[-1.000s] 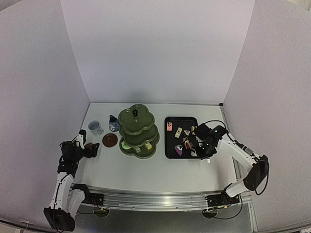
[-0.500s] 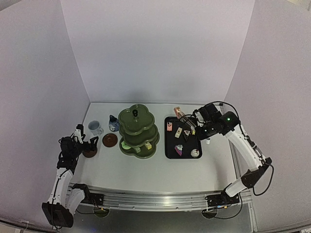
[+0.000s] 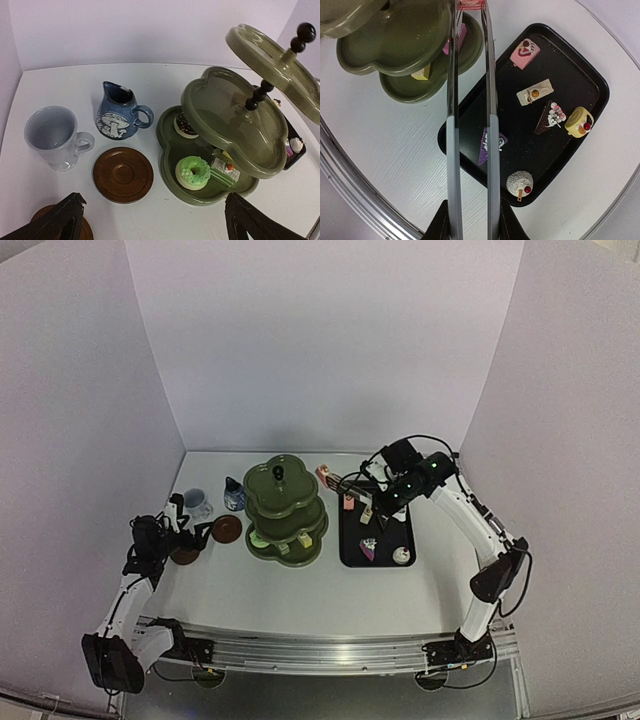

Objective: Serve the afternoon tea

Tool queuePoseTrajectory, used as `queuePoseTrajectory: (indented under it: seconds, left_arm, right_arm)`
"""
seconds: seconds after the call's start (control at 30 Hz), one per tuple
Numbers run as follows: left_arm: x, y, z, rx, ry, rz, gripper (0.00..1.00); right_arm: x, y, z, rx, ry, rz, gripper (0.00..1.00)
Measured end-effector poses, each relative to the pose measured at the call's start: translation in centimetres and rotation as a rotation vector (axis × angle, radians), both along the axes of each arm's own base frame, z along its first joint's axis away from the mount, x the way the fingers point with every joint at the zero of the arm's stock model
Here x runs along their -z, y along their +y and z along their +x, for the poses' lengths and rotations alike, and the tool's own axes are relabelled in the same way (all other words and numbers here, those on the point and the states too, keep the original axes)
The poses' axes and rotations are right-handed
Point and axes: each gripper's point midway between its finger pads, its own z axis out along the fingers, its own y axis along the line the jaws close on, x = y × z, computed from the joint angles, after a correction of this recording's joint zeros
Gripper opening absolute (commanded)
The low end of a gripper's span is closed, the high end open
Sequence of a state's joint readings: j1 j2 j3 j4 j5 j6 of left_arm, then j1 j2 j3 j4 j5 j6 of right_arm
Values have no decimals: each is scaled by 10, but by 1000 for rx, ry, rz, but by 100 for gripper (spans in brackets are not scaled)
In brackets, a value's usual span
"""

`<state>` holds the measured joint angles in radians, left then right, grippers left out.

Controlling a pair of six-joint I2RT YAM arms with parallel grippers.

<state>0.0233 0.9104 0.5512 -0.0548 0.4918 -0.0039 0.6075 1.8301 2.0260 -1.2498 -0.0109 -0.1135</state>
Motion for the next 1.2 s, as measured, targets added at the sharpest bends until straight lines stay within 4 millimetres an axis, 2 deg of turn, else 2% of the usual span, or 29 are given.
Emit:
queuePoseTrajectory:
  seconds: [0.2, 0.43, 0.67, 0.83, 1.0, 1.2]
  left_arm:
    - [5, -27, 3, 103, -39, 26, 99]
    - [24, -29, 5, 117, -28, 44, 99]
    - [19, -29, 8, 118, -61, 60, 99]
    - [19, -29, 8, 119, -64, 67, 99]
    - [19, -28, 8, 111, -66, 71, 99]
    - [15, -25, 8, 98, -79, 77, 99]
  right_arm:
    - [0, 17, 6, -50, 12, 41, 0]
    - [12, 30, 14, -72, 48, 57, 0]
    - [10, 49, 15, -107, 42, 77, 0]
    - [18, 64, 11, -140, 51, 68, 0]
    - [30, 68, 13, -143, 62, 43, 7]
    - [33, 67, 16, -137, 53, 24, 28]
